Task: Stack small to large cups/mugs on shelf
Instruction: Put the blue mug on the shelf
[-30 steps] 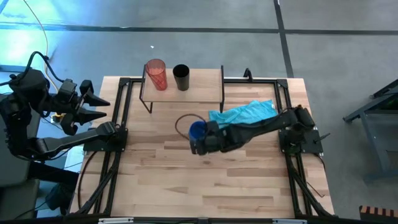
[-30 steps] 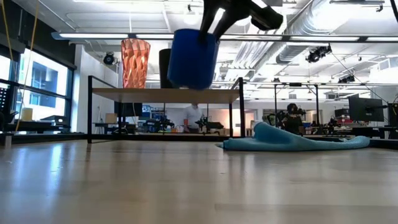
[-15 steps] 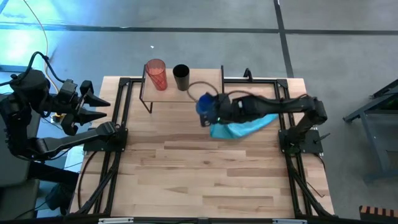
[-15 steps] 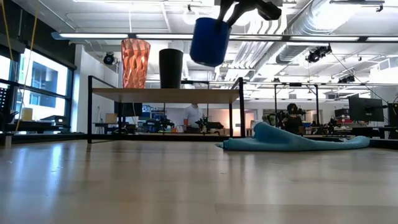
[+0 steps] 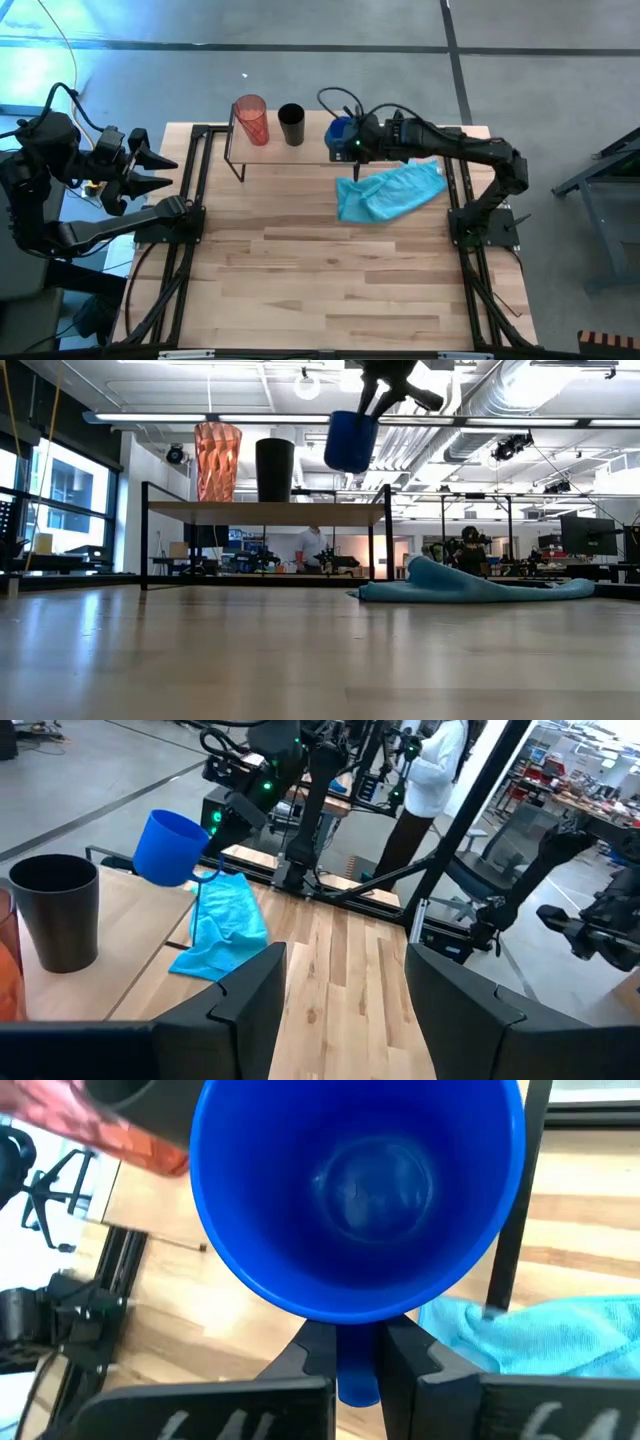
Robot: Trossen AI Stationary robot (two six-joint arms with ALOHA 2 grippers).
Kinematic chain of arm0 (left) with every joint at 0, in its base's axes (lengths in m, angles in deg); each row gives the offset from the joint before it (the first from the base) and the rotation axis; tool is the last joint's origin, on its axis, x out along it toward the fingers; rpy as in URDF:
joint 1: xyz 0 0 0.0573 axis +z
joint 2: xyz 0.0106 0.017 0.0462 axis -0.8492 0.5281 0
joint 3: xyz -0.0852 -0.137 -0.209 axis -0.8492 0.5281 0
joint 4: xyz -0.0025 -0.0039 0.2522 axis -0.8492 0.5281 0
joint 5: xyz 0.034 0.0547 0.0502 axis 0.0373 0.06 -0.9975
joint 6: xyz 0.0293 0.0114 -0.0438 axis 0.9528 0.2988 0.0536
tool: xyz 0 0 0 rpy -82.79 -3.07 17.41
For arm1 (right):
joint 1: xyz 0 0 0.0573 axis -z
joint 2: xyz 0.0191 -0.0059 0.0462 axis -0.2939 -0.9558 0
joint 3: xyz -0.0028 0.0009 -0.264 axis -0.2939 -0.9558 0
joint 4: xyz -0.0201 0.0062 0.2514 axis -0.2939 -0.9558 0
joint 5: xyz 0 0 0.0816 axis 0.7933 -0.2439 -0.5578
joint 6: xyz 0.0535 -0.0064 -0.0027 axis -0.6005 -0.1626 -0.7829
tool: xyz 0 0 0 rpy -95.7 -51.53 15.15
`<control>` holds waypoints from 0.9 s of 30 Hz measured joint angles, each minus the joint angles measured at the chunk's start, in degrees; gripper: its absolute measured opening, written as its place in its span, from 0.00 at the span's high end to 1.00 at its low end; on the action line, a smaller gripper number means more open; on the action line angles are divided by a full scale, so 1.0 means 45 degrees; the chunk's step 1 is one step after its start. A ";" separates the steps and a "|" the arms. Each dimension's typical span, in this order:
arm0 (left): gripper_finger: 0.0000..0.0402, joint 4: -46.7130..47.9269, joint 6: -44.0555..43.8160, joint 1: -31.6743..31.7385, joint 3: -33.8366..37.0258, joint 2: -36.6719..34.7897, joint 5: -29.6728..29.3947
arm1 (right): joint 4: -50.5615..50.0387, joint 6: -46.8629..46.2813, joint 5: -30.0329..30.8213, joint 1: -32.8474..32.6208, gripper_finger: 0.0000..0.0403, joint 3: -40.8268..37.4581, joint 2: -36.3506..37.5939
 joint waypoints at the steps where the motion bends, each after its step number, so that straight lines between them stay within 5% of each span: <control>1: 0.52 0.0000 -0.0009 -0.0005 0.0000 0.0000 0.0005 | 0.0093 0.0054 -0.0030 0.0127 0.97 0.0000 -0.0006; 27: 0.52 -0.0027 -0.0444 -0.0005 -0.0002 0.0000 -0.0772 | 0.2080 0.1517 -0.2316 0.2609 0.97 0.0010 -0.1035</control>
